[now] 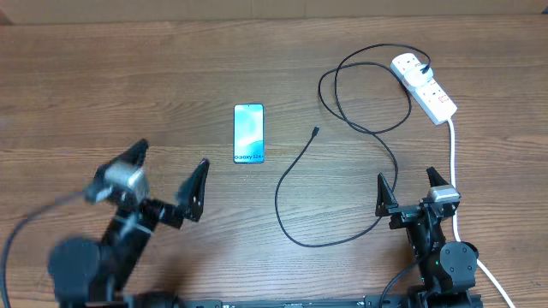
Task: Plug charger to phone and switch on socket
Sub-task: 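Open the left gripper and move it over the phone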
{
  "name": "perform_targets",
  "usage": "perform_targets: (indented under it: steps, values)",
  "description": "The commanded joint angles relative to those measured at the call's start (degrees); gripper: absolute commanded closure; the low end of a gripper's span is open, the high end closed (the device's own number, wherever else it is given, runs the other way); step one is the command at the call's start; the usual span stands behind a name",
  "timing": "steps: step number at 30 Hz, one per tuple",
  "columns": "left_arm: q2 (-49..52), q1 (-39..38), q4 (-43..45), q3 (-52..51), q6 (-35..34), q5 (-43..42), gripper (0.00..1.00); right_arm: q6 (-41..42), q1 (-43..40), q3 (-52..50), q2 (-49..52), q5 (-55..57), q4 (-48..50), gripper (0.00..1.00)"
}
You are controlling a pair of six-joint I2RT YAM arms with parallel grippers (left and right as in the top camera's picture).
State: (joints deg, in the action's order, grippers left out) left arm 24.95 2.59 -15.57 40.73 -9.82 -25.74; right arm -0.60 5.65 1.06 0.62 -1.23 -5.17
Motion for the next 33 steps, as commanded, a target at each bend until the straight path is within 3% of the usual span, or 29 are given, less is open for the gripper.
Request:
perform_targets:
  steps: [1, 5, 10, 19, 27, 31, 33]
  values:
    - [10.84, -0.37, -6.62, 11.13, 4.61, -10.56, 0.0, 0.37, -0.2, -0.59, -0.46, 0.11, 0.33, 0.0]
    - [17.11, -0.37, -4.52, 13.11, 4.26, -21.2, 0.0, 0.37, -0.2, -0.59, -0.46, 0.11, 0.33, 0.0]
    - [20.96, -0.39, -8.96, 18.4, 3.48, -17.81, 0.0, 0.37, -0.2, -0.59, -0.46, 0.11, 0.33, 0.0]
    - [40.28, -4.66, -49.59, 50.12, 5.62, 7.56, 0.0, 0.37, -0.2, -0.59, -0.46, 0.11, 0.33, 0.0]
    - [47.45, -5.79, -50.99, 51.15, 1.84, -8.87, 0.0, 0.37, -0.2, -0.59, -0.46, 0.11, 0.33, 0.0]
    - [47.69, -8.5, -51.28, 51.58, -3.93, -4.42, 0.0, 0.37, -0.2, -0.59, -0.46, 0.11, 0.33, 0.0]
    - [48.7, -12.72, -53.35, 54.18, -5.77, 1.68, 0.0, 0.37, -0.2, -0.59, -0.46, 0.11, 0.33, 0.0]
